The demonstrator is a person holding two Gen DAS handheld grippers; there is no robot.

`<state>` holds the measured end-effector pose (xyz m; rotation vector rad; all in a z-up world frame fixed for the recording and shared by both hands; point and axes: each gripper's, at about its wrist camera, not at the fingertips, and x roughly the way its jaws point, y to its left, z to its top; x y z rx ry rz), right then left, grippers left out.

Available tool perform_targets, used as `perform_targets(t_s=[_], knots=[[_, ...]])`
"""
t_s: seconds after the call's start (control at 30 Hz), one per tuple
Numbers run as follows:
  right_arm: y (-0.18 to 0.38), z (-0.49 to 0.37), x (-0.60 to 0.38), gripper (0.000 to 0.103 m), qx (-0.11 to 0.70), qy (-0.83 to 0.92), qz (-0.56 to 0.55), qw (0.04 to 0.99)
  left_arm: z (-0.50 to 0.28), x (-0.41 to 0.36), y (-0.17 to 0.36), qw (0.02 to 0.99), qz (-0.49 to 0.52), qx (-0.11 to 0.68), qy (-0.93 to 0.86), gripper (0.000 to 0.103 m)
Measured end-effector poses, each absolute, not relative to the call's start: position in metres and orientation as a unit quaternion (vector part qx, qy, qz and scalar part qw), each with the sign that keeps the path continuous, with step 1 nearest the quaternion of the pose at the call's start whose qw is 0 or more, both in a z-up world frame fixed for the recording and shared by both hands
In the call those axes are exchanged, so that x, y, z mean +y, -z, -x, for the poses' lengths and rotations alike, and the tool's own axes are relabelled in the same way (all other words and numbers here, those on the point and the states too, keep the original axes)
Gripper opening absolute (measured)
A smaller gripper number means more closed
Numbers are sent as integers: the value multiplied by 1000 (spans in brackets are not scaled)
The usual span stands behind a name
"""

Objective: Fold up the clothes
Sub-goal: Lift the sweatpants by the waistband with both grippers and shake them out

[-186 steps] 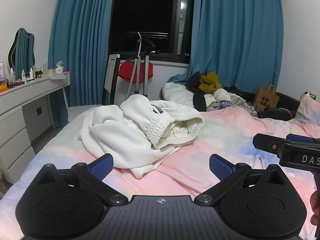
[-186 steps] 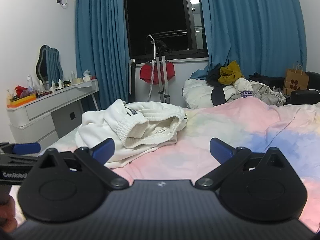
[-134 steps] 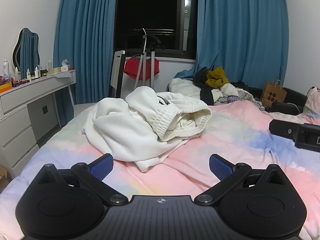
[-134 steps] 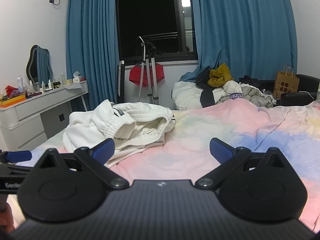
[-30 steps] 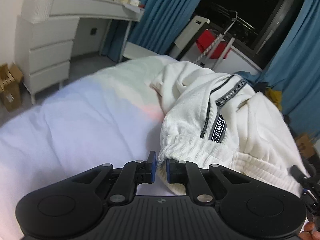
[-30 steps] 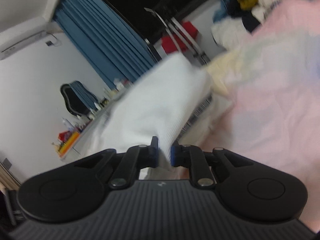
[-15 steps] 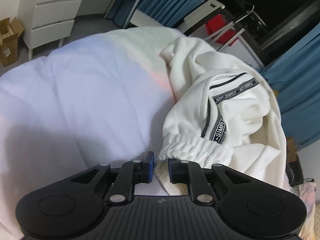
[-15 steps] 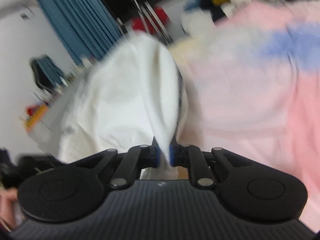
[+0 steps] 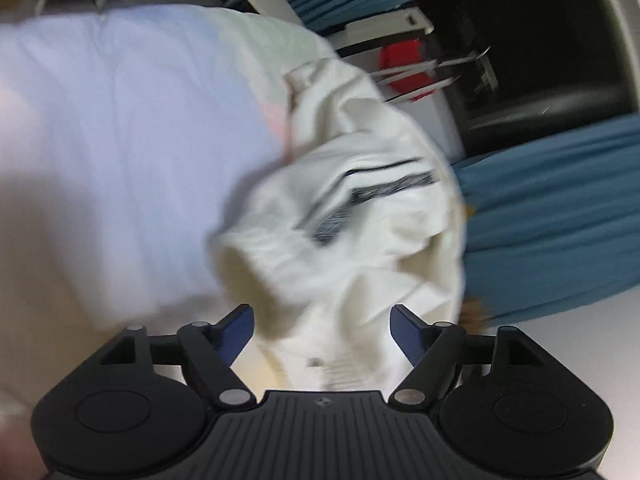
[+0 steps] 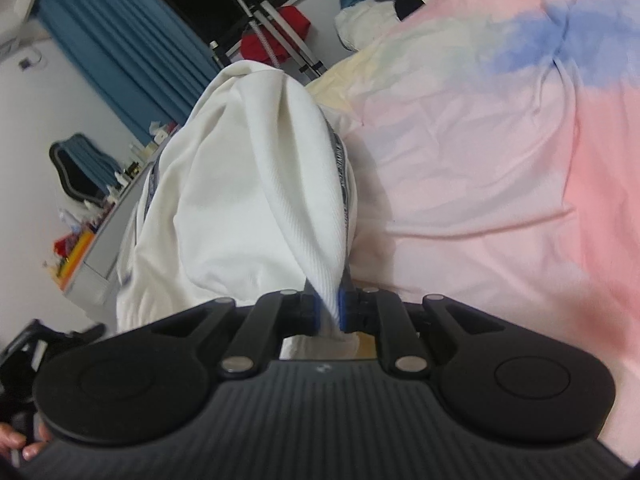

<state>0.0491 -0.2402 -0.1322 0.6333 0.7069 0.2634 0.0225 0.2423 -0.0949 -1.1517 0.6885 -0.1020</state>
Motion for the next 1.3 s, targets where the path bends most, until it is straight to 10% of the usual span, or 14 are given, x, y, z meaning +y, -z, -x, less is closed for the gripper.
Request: perform_targets(t_s=[0.27, 0.43, 0.63, 0.9, 1.3], knots=[[136, -52, -242, 12, 345, -127, -321, 873, -59, 225, 124, 766, 547, 338, 4, 75], [137, -49, -239, 12, 339, -132, -309, 879, -80, 232, 120, 780, 549, 300, -11, 37], [123, -37, -219, 12, 329, -186, -315, 871, -92, 260, 66, 823, 517, 233, -19, 17], [118, -36, -107, 8, 375, -314, -279, 826, -111, 328, -22, 898, 388, 194, -69, 15], [143, -57, -33, 8, 422, -354, -190, 813, -117, 371, 68, 900, 324, 271, -108, 28]])
